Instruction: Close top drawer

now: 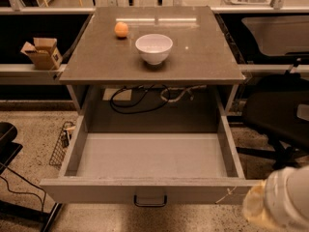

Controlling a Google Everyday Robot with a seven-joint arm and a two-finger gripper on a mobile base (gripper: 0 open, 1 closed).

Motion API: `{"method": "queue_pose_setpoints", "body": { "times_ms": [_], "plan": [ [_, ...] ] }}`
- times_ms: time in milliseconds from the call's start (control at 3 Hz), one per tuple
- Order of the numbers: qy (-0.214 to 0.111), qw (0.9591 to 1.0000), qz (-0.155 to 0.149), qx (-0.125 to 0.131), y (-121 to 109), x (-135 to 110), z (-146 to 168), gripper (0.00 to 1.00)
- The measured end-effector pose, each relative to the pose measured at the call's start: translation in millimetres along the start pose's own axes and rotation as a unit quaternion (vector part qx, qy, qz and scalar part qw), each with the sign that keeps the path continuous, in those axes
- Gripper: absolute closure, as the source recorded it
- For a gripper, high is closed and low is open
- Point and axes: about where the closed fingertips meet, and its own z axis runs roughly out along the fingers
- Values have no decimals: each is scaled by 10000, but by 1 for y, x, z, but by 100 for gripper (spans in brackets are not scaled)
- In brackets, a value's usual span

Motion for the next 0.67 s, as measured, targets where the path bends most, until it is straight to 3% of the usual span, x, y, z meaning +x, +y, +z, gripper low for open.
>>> {"method": "queue_pose_setpoints", "body": {
  "times_ms": [333,667],
  "plan": [
    [223,9977,259,-588,46,36,71,100],
    [220,9951,626,-730,57,52,125,100]
  ]
}}
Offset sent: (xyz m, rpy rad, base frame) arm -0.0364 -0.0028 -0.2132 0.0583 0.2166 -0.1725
